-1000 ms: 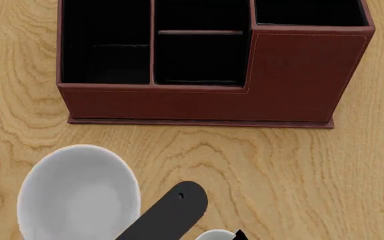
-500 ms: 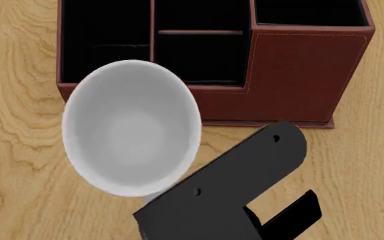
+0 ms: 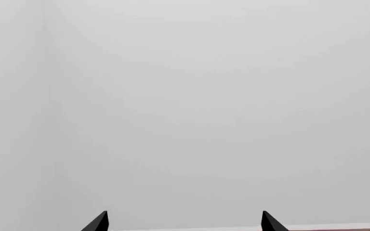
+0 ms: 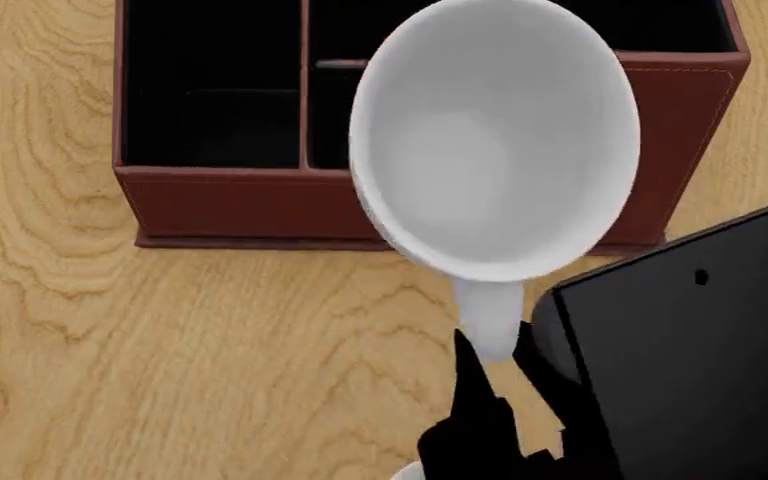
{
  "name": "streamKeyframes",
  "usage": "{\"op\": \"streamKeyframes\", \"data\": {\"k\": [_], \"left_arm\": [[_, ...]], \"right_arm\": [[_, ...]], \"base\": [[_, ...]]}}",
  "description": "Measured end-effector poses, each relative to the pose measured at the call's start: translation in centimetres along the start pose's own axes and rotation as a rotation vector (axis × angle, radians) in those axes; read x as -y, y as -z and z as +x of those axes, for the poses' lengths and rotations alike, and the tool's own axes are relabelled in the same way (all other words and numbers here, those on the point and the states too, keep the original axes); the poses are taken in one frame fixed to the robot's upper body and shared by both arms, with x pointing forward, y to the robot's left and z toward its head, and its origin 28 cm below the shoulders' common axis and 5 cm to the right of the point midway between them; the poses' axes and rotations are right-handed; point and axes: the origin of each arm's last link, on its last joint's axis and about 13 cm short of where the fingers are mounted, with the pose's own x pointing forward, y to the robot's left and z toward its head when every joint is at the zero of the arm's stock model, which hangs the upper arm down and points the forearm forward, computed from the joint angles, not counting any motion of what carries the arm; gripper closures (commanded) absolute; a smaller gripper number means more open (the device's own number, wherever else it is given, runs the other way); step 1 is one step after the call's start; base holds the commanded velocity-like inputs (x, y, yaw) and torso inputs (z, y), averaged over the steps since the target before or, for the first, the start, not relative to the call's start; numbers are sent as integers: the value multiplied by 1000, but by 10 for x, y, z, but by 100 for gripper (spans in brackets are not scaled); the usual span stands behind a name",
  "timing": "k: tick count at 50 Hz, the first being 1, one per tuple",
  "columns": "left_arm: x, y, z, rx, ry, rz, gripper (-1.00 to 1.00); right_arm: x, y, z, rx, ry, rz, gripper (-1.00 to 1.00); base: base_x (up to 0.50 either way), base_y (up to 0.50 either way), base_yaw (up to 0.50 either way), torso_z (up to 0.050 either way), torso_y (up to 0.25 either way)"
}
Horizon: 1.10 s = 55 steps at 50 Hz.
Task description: Pick up the white mug and place it to the right of the caddy.
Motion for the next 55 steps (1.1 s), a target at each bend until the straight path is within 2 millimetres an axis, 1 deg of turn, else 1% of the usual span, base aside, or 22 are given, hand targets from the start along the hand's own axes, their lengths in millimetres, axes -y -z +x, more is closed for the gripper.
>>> {"op": "streamKeyframes", "data": {"k": [18,27,42,55], "left_arm": [[2,0,1,1,7,0,-100],[2,2,3,-1,9,-2,-100],[2,7,3,-9,9,-4,-100],[1,8,3,-11,6,-6,-100]], "right_arm": [[25,12,-8,4,166,108,100],[35,19,-8,-10,246,145,100],[50,27,-2,-62,357,188,100],[60,26,10,-84,430,200,100]], "base": [[0,0,0,0,1],[0,0,0,0,0],[0,0,0,0,1],[0,0,0,0,1]]}}
